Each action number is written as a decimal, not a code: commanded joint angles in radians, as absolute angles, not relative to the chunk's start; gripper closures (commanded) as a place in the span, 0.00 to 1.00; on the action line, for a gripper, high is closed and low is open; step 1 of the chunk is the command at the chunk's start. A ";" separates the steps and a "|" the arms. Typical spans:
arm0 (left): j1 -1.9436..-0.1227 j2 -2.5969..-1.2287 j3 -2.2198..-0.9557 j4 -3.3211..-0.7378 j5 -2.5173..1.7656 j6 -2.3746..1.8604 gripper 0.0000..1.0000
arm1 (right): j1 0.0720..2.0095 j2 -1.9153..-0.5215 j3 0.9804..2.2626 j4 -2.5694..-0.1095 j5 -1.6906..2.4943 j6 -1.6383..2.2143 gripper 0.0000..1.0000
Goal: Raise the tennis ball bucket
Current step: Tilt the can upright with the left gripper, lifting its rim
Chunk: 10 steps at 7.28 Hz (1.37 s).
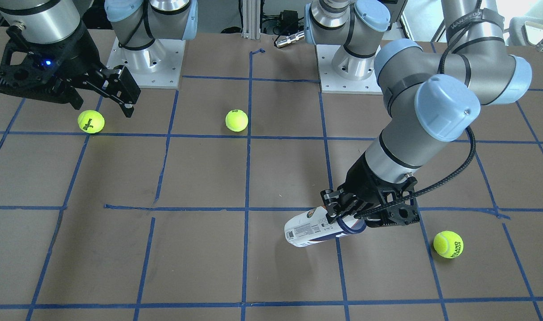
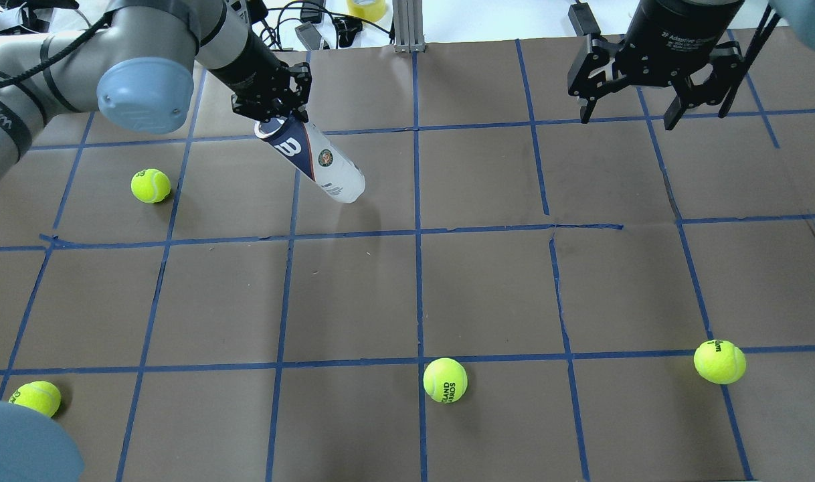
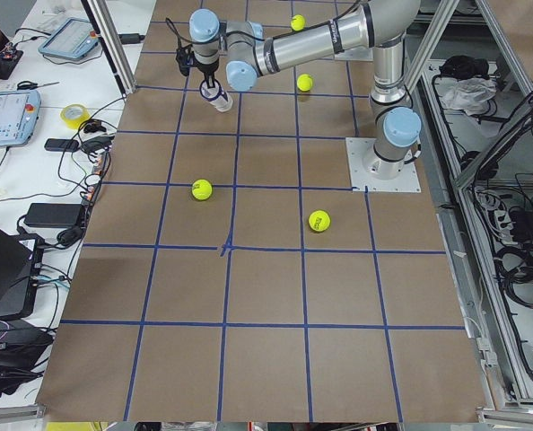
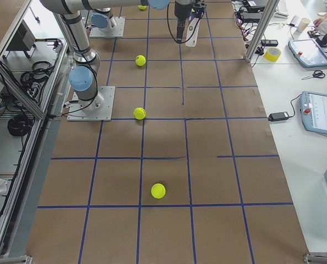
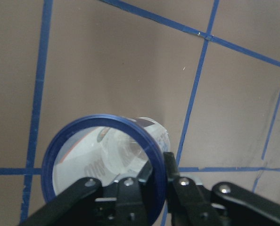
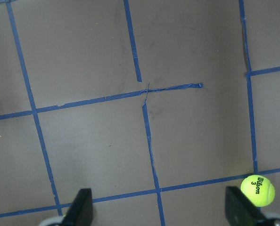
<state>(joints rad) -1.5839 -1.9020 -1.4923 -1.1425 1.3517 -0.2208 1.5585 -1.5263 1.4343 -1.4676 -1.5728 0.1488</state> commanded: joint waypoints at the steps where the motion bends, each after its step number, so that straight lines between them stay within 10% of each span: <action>1: -1.624 -1.916 -1.412 -1.129 1.528 -0.224 1.00 | 1.559 -1.526 1.434 -1.468 -1.572 0.149 0.00; 9: -1.769 -2.016 -1.410 -1.066 1.661 -0.264 1.00 | 1.559 -1.526 1.434 -1.466 -1.572 0.149 0.00; 10: -1.779 -2.017 -1.407 -1.066 1.661 -0.278 0.81 | 1.559 -1.523 1.434 -1.466 -1.574 0.149 0.00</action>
